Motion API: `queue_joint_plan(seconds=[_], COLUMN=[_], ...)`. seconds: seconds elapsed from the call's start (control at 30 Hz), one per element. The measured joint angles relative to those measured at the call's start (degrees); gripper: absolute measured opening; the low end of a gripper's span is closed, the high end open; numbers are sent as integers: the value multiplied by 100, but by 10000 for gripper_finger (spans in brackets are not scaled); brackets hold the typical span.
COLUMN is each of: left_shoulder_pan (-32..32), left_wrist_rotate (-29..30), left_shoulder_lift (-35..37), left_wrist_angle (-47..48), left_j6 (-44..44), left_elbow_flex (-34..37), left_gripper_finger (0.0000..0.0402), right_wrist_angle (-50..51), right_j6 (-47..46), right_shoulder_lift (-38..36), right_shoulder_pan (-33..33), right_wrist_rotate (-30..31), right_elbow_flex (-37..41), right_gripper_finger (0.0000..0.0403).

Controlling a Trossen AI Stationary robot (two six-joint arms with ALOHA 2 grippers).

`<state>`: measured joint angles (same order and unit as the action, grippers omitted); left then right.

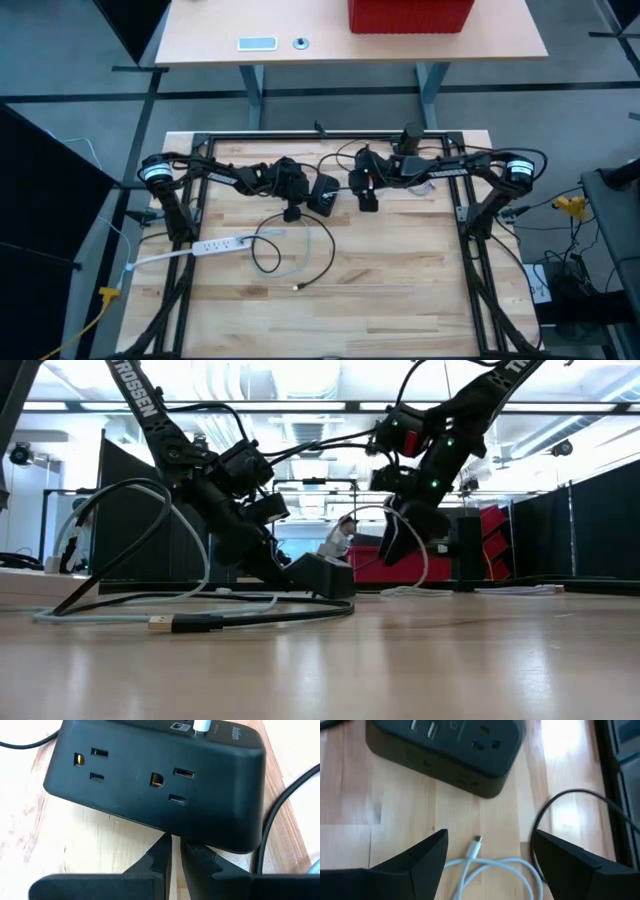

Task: Insert USB
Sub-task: Insert the purple charger cable into the black outlet extension

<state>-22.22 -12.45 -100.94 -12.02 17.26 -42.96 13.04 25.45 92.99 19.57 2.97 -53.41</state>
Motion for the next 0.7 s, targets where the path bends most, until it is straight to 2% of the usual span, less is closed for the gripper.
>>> queue_joint_plan(seconds=[0.13,0.27,0.33,0.47,0.57,0.7], left_shoulder_pan=[0,0,0,0,0,0], left_wrist_rotate=[-2,-4,-4,-7,-7,-7], left_shoulder_lift=[-1,-1,-1,-1,-5,-5], left_wrist_angle=[10,7,13,60,66,65], left_j6=[0,-2,-19,-24,-24,-26], left_elbow_flex=[0,0,0,0,0,0], left_gripper_finger=[27,27,27,27,27,27], right_wrist_angle=[109,23,247,1053,1801,2714], right_j6=[592,584,637,411,-602,-3149], right_shoulder_lift=[-4,-13,-78,-401,-594,-737], right_shoulder_pan=[-17,10,15,61,316,915], right_wrist_rotate=[184,514,647,1358,1455,1420], right_elbow_flex=[0,0,0,0,2,2], right_gripper_finger=[266,259,256,249,243,234])
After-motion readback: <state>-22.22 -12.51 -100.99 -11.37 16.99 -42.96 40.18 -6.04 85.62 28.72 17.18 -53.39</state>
